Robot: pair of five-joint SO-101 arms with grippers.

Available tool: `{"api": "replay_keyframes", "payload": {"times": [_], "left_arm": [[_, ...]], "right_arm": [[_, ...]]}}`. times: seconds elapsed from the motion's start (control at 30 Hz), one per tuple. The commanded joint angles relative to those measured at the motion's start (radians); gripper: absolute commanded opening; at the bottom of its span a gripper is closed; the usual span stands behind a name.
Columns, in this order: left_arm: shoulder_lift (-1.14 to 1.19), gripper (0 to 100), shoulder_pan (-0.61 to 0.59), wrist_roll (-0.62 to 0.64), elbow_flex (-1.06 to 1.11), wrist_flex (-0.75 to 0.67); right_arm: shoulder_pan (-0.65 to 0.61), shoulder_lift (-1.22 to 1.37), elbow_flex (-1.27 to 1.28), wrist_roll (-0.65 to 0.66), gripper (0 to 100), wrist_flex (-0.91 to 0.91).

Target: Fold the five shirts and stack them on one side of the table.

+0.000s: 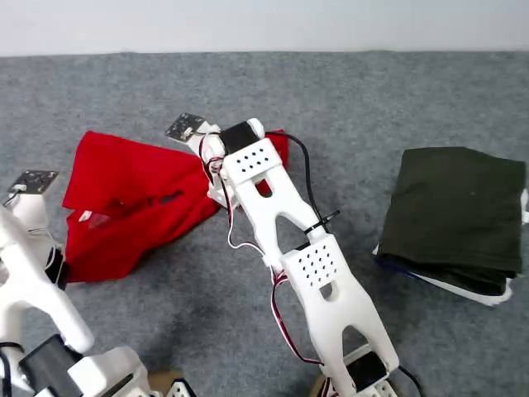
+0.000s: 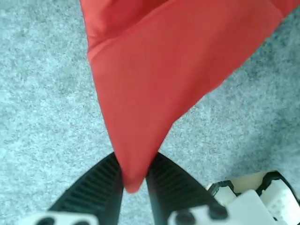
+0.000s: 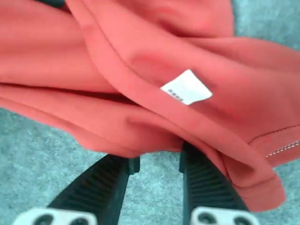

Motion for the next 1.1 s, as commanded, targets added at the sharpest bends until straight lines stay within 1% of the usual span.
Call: {"api": "replay_keyframes", "payload": {"times": [0.0, 0.13, 0.33, 0.43, 0.47, 0.53, 0.57, 0.63, 0.67, 0.8, 0.93, 1.0, 1.07], "left_arm": [[-0.043, 0, -0.005, -0.005, -0.005, -0.017], [-0.043, 0, -0.005, -0.005, -0.005, -0.015], [-0.043, 0, -0.005, -0.005, -0.005, -0.014], [-0.043, 0, -0.005, -0.005, -0.005, -0.011], [-0.043, 0, -0.005, -0.005, -0.005, -0.011], [-0.043, 0, -0.005, -0.005, -0.005, -0.011], [-0.043, 0, -0.005, -0.005, -0.005, -0.011], [-0.043, 0, -0.005, -0.005, -0.005, -0.011], [-0.043, 0, -0.005, -0.005, -0.005, -0.011], [-0.048, 0, -0.005, -0.003, -0.015, -0.008], [-0.126, 0, 0.002, 0.025, -0.022, 0.005], [-0.195, 0, 0.026, 0.051, -0.031, 0.008], [-0.27, 0, 0.058, 0.083, -0.038, 0.011]], "right_arm": [[0.012, -0.012, -0.054, 0.009, 15.8, -0.002], [0.018, 0.018, -0.046, 0.009, 15.8, -0.051], [0.045, 0.111, -0.063, 0.006, 15.6, -0.173], [0.048, 0.124, -0.095, 0.006, 14.6, -0.157], [0.051, 0.127, -0.098, 0.008, 12.0, -0.151], [0.059, 0.127, -0.098, 0.011, 2.6, -0.14], [0.064, 0.127, -0.098, 0.011, 0.0, -0.131], [0.076, 0.117, -0.107, 0.011, 2.1, -0.084], [0.082, 0.11, -0.117, 0.011, 0.8, -0.058], [0.119, 0.062, -0.204, 0.011, 1.0, 0.051], [0.154, -0.039, -0.232, 0.021, 0.9, 0.051], [0.16, -0.102, -0.221, 0.051, 0.9, 0.053], [0.17, -0.18, -0.198, 0.052, 0.9, 0.053]]}}
